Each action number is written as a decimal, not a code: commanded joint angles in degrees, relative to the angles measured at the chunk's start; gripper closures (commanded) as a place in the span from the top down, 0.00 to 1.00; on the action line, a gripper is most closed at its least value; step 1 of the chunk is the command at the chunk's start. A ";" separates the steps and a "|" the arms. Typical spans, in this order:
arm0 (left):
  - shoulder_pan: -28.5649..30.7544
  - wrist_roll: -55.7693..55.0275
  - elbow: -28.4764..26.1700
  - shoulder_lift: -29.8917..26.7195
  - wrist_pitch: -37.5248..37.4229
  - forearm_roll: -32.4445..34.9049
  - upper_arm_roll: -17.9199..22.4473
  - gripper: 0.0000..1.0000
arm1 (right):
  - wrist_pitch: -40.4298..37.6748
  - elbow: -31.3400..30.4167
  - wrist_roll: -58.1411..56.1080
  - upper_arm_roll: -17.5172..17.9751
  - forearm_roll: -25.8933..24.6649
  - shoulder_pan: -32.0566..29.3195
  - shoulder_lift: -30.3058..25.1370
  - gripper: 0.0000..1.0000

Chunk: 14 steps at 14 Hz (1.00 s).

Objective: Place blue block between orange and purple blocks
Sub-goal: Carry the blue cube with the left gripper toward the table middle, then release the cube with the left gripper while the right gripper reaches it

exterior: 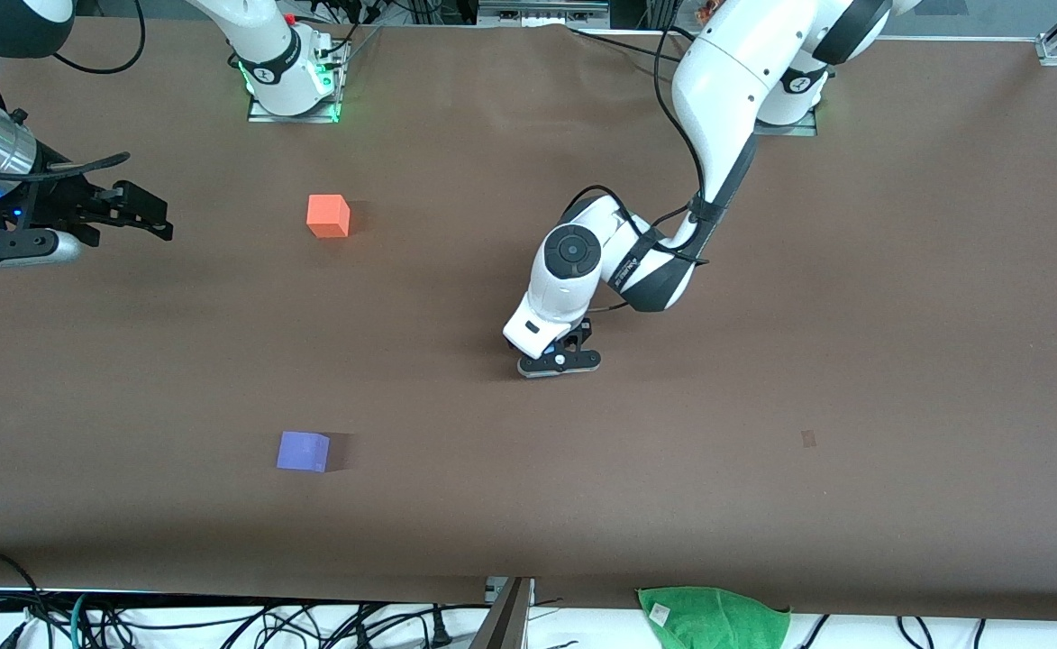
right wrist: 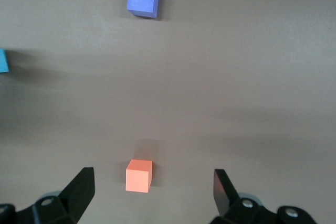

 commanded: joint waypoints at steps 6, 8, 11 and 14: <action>3.39 0.34 -0.39 -14.74 -12.05 -4.88 5.17 1.00 | 2.21 1.95 -0.61 0.25 0.68 -0.05 7.22 1.00; 7.25 0.34 -2.50 -19.31 -12.23 -4.80 5.25 1.00 | 0.99 2.82 -0.70 1.64 0.07 1.08 13.37 1.00; 12.80 0.87 -9.17 -28.18 -13.89 -4.88 5.25 1.00 | 0.62 4.06 -1.04 2.44 -0.46 3.28 14.01 1.00; 17.72 11.64 -10.42 -34.61 -22.92 -4.88 5.34 1.00 | 1.33 9.94 0.26 3.93 3.99 5.56 20.32 1.00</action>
